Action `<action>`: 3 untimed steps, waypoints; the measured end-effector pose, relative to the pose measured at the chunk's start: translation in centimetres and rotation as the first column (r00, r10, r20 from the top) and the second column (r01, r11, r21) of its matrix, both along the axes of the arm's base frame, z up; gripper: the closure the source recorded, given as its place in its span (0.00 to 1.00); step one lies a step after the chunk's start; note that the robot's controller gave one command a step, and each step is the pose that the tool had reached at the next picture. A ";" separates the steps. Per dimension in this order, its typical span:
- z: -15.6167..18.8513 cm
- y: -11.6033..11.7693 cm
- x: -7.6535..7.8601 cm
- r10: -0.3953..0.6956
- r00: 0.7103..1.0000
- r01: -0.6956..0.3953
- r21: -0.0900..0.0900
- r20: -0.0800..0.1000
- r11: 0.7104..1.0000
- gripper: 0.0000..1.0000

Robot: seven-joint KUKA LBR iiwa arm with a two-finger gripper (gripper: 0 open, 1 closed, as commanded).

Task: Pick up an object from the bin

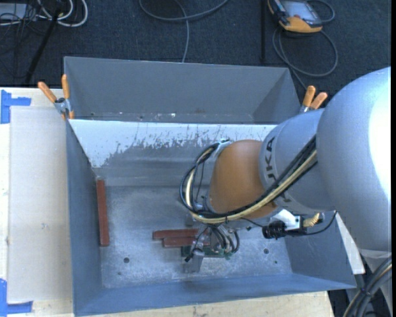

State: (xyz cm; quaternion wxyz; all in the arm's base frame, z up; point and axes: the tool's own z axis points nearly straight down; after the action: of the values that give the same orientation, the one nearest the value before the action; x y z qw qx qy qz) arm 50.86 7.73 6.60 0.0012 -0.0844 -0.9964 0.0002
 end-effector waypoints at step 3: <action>3.9 -0.1 0.0 -0.001 1.000 0.001 0.001 0.002 1.000 1.00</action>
Offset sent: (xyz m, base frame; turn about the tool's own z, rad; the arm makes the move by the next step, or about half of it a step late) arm 0.0000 0.0000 0.0000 0.0000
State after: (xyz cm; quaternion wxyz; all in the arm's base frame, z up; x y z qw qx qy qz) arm 50.89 7.66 10.52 0.0002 -0.0850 -0.9964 -0.0003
